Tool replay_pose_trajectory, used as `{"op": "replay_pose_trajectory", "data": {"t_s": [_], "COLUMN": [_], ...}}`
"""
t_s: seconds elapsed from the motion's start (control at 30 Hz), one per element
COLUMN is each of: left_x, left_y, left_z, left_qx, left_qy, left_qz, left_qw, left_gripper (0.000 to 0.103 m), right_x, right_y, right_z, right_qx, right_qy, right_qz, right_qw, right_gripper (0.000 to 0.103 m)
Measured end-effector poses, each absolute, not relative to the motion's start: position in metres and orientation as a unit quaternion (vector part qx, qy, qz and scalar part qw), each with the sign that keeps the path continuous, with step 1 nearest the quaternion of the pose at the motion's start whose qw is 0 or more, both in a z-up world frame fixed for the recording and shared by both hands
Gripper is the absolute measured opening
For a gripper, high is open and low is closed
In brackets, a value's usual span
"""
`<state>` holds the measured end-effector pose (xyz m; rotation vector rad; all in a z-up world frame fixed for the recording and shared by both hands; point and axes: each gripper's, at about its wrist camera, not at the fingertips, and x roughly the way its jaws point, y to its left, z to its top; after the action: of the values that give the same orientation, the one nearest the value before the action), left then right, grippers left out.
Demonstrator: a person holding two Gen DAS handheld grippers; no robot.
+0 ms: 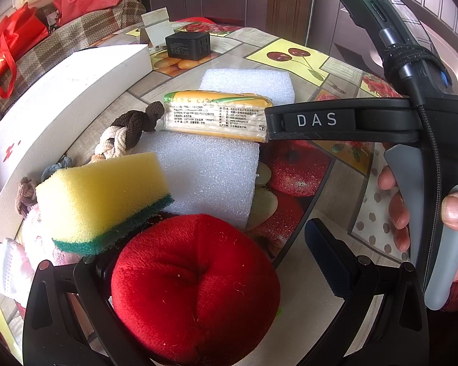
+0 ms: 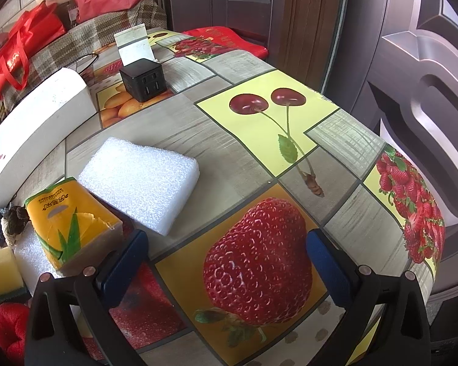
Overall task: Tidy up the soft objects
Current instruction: 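Move left tool to yellow octagonal sponge while right tool approaches red plush apple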
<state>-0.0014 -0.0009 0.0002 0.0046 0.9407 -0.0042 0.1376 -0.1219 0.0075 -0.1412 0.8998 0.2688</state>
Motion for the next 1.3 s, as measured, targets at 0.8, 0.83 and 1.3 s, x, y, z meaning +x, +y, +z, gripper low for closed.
{"op": "replay_pose_trajectory", "data": {"t_s": [0.8,0.83,1.3], "left_x": [-0.001,0.000,-0.111], "left_y": [-0.001,-0.001,0.032], "left_z": [0.000,0.000,0.108], "left_qx": [0.002,0.001,-0.102], "left_qy": [0.453,0.453,0.228], "left_qz": [-0.002,-0.002,-0.043], "left_qw": [0.892,0.891,0.967], "left_gripper": [0.102,0.102,0.103], "right_x": [0.137,0.137,0.120], "right_y": [-0.124,-0.123,-0.175], "right_z": [0.008,0.008,0.050], "right_qx": [-0.061,-0.061,0.068], "right_qy": [0.431,0.431,0.324], "right_qz": [0.134,0.134,0.245], "right_qw": [0.890,0.890,0.911], "right_gripper": [0.103,0.103,0.103]}}
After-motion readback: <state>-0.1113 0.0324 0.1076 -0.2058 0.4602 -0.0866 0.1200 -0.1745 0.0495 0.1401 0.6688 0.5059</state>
